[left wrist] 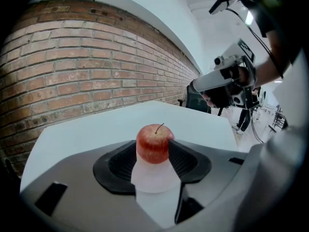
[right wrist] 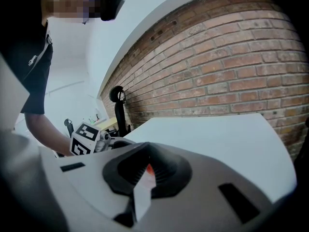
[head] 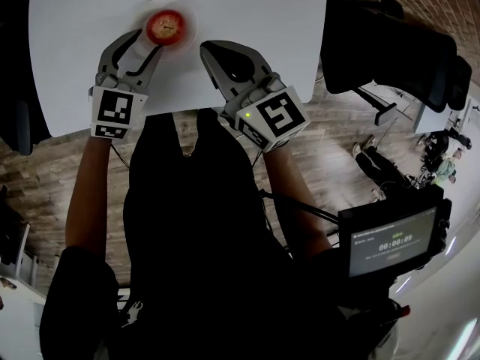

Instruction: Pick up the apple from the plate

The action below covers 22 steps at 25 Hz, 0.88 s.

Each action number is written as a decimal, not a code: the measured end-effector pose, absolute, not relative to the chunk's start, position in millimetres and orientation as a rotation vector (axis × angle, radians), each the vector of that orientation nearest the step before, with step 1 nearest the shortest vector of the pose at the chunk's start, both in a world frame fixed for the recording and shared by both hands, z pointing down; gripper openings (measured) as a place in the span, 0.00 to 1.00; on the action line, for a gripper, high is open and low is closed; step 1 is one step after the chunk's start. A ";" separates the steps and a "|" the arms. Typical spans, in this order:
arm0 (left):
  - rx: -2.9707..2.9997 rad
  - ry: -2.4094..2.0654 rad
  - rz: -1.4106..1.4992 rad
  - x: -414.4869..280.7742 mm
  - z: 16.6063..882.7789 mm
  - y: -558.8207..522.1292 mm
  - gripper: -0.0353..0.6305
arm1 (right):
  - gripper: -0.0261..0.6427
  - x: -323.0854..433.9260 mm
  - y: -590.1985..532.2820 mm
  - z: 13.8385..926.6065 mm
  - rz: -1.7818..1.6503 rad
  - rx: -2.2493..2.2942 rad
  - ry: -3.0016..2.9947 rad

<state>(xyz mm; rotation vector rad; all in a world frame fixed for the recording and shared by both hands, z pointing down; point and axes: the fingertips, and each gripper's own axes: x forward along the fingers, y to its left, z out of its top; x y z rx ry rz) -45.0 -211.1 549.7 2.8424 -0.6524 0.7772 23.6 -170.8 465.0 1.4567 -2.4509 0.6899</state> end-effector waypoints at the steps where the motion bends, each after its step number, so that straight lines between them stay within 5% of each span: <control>1: 2.844 -0.648 0.779 -44.5 549.8 -210.3 0.35 | 0.04 23.5 -170.7 464.7 0.690 1.454 -2.452; 22: 2.849 -0.639 0.800 -37.4 555.8 -211.0 0.53 | 0.04 30.1 -165.3 467.9 0.700 1.462 -2.436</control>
